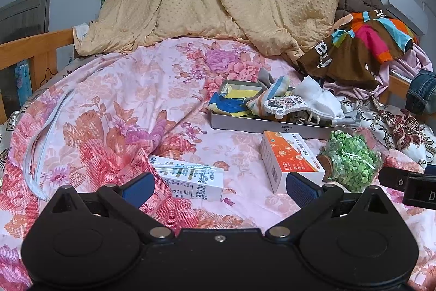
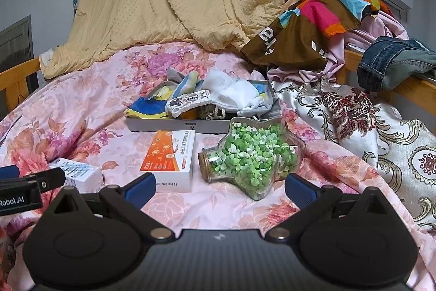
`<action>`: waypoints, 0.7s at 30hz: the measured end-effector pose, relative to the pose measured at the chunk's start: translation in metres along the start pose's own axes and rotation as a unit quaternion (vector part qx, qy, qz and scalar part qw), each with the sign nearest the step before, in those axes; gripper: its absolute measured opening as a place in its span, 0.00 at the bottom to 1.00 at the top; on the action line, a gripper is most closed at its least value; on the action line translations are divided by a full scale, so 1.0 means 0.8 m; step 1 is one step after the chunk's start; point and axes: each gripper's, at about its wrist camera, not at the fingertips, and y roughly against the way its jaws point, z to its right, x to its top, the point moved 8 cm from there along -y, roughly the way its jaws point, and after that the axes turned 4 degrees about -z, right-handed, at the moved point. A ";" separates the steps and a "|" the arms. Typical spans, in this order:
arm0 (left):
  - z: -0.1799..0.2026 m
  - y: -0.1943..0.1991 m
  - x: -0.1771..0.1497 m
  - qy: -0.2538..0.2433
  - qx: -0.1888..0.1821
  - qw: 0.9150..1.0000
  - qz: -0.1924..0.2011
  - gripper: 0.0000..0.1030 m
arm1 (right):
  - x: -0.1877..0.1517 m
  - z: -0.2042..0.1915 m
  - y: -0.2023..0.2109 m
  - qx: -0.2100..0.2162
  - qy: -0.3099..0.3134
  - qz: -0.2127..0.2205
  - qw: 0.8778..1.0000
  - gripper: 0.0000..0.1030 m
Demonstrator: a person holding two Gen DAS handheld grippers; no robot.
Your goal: Organize soft objects
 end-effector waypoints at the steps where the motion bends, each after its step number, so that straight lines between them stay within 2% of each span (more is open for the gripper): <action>1: -0.001 0.000 0.000 0.000 0.000 1.000 0.000 0.99 | 0.000 0.000 0.000 0.000 0.000 0.000 1.000 1.00; 21: 0.004 0.000 -0.005 -0.009 -0.003 1.000 -0.006 0.99 | -0.001 -0.003 0.000 -0.001 0.001 -0.001 1.000 1.00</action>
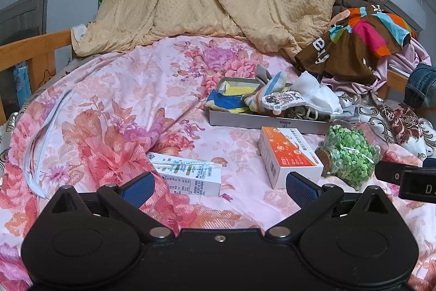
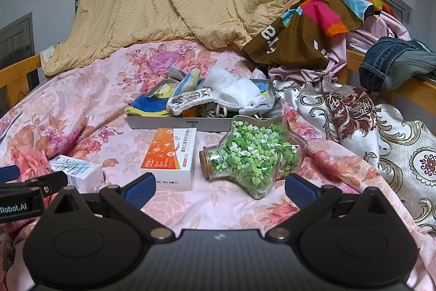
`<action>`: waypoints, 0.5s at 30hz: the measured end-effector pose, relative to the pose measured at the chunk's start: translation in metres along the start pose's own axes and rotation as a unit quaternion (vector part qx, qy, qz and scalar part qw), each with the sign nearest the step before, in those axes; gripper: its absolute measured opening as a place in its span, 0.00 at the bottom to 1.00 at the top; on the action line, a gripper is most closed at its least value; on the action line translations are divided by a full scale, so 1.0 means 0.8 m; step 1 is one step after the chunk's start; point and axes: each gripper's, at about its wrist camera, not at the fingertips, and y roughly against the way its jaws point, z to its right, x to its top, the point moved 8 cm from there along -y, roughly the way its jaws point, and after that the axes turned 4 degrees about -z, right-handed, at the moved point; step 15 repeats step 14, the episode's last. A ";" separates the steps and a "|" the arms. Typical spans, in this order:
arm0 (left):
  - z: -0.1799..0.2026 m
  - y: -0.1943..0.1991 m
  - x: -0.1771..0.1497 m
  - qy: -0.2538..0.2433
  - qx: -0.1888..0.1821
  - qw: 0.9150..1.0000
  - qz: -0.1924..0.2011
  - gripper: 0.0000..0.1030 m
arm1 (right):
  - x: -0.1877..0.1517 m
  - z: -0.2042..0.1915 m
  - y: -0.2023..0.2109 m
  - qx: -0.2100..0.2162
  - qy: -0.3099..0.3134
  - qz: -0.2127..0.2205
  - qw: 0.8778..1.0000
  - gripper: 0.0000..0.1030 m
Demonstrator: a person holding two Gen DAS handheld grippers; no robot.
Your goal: Organize soft objects
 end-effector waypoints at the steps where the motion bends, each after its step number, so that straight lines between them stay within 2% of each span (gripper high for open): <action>1: 0.000 0.000 -0.001 0.000 -0.002 1.000 -0.001 0.99 | 0.000 0.000 0.000 0.000 0.000 0.000 1.000 1.00; 15: 0.000 -0.004 -0.004 -0.005 -0.004 1.000 -0.004 0.99 | -0.003 -0.004 -0.001 0.000 0.002 -0.003 1.000 1.00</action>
